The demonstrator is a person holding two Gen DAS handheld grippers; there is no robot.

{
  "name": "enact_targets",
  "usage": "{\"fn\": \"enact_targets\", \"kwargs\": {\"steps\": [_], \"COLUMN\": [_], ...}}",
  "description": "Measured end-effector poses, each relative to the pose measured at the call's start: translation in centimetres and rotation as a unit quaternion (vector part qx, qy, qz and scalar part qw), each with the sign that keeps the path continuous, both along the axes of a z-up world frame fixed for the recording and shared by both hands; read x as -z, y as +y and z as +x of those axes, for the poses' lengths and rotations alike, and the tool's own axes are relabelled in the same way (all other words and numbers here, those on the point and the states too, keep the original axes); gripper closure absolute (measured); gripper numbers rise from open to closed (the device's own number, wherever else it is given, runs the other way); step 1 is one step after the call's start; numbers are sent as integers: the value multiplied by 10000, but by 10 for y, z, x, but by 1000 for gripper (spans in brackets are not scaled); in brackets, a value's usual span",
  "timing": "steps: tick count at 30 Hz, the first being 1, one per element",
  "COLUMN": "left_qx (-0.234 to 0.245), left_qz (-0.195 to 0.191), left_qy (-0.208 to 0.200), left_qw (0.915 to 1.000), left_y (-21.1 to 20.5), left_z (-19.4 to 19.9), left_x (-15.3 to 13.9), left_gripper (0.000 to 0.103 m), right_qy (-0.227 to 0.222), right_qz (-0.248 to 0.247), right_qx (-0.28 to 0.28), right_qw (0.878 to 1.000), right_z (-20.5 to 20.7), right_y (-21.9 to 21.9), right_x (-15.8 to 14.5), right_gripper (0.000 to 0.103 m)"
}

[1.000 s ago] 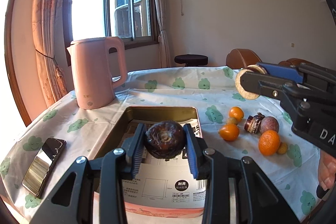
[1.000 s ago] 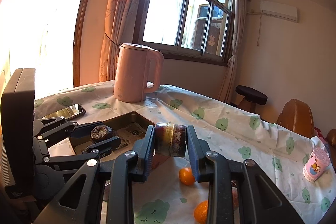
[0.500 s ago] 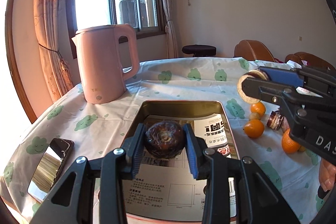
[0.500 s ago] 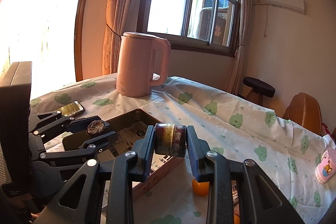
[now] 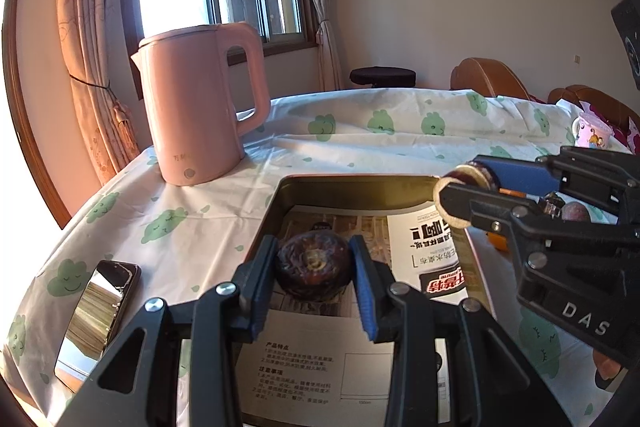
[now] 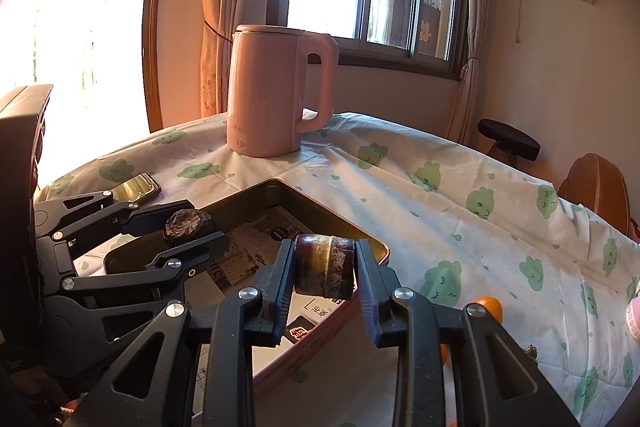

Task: Organize fruits
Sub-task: 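Carry the striped jar and dried fruit with both tools over the pink tin box, then open both tools to drop the jar and dried fruit into the tin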

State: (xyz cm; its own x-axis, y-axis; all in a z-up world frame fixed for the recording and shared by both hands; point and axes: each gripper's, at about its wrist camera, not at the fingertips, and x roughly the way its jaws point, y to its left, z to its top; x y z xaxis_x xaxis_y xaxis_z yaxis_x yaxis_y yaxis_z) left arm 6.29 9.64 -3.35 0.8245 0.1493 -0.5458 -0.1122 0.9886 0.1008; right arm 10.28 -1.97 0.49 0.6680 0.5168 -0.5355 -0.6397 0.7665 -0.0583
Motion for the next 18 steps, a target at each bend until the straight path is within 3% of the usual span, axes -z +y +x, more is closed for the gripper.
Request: {"fn": "enact_targets", "kwargs": {"steps": [18], "left_qx": [52], "left_qz": [-92], "left_qy": [352], "left_qw": [9993], "left_y": [4], "left_z": [12], "left_x": [10], "left_gripper": [65], "right_qy": [379], "right_qz": [-250], "right_qx": [-67], "right_qw": [9989], "right_z": [10], "right_y": [15], "right_x": [19], "right_gripper": [71]}}
